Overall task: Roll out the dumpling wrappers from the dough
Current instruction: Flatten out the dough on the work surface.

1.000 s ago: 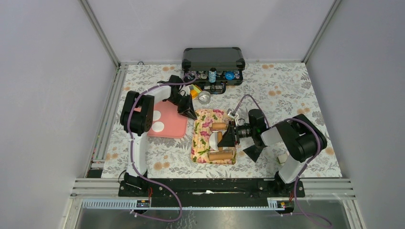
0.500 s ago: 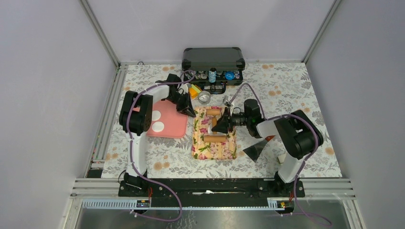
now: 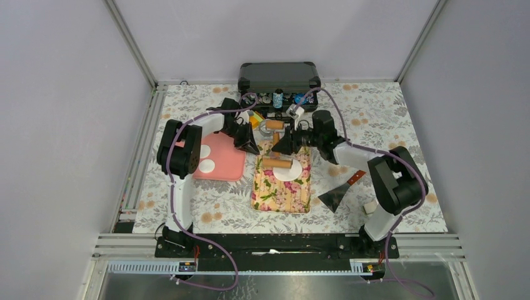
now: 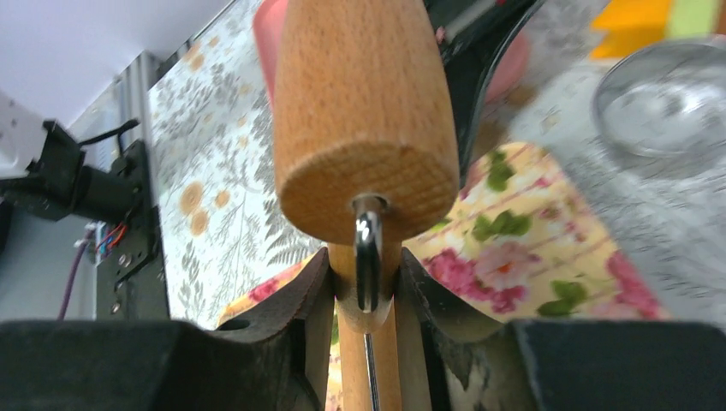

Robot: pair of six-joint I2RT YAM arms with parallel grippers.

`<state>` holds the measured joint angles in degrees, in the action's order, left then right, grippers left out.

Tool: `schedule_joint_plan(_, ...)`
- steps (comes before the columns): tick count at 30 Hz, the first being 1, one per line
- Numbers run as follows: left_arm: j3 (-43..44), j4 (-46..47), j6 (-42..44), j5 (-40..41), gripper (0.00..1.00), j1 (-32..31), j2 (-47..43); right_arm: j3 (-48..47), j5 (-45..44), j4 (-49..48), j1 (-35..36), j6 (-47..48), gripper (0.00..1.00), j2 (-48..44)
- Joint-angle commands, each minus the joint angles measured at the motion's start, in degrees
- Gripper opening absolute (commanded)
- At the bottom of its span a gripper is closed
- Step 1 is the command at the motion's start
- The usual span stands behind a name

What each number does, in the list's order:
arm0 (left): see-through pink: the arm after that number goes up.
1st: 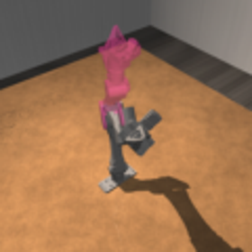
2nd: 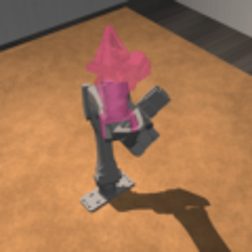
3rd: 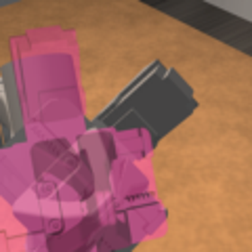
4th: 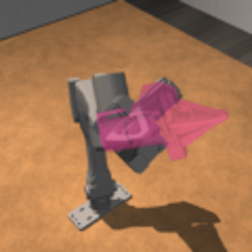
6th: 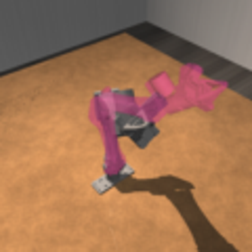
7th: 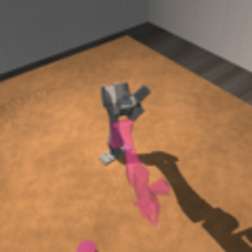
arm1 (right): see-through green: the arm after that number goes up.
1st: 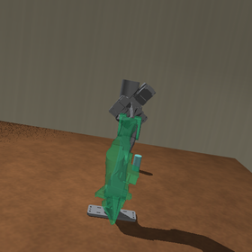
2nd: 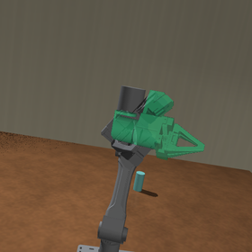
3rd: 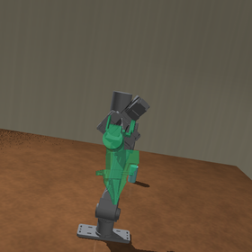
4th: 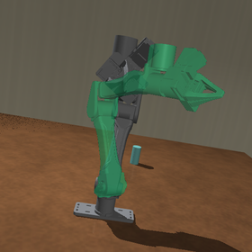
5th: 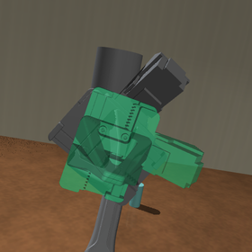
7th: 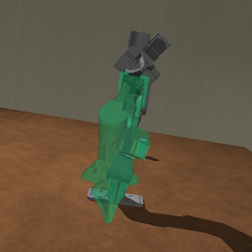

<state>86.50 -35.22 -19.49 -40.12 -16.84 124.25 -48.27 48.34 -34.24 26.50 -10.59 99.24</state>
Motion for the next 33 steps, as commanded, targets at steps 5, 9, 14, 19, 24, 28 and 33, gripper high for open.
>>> schedule_joint_plan(5,-3.5,6.1,-1.1,2.5,0.0,-0.3,-4.9,-9.5,-8.1,24.2,-2.0,11.2,0.0,-11.5)
schedule_joint_plan(9,-2.8,5.5,-0.4,1.7,0.0,-0.4,-5.3,-7.4,-14.2,18.9,-4.5,4.7,0.0,-15.0)
schedule_joint_plan(14,-3.5,6.7,0.0,0.8,0.0,-0.7,-4.6,0.5,-18.2,4.3,-5.3,-3.0,0.0,-16.3)
schedule_joint_plan(19,-1.9,6.4,0.4,0.1,0.0,-1.5,-2.3,6.9,-13.6,-5.3,-5.3,-13.8,0.0,-12.7)
schedule_joint_plan(24,-2.1,6.6,0.7,-0.5,0.0,-1.8,-3.0,15.3,-15.1,-20.7,-5.2,-15.2,0.0,-8.1)
schedule_joint_plan(28,-2.8,7.6,0.0,-1.1,0.0,-1.8,-3.0,20.6,-14.3,-32.8,-4.9,-18.5,0.0,-2.5)
schedule_joint_plan(33,-3.3,8.6,-2.1,-0.6,0.0,-2.0,-0.7,24.4,-11.8,-41.6,-4.3,-18.3,0.0,1.0)
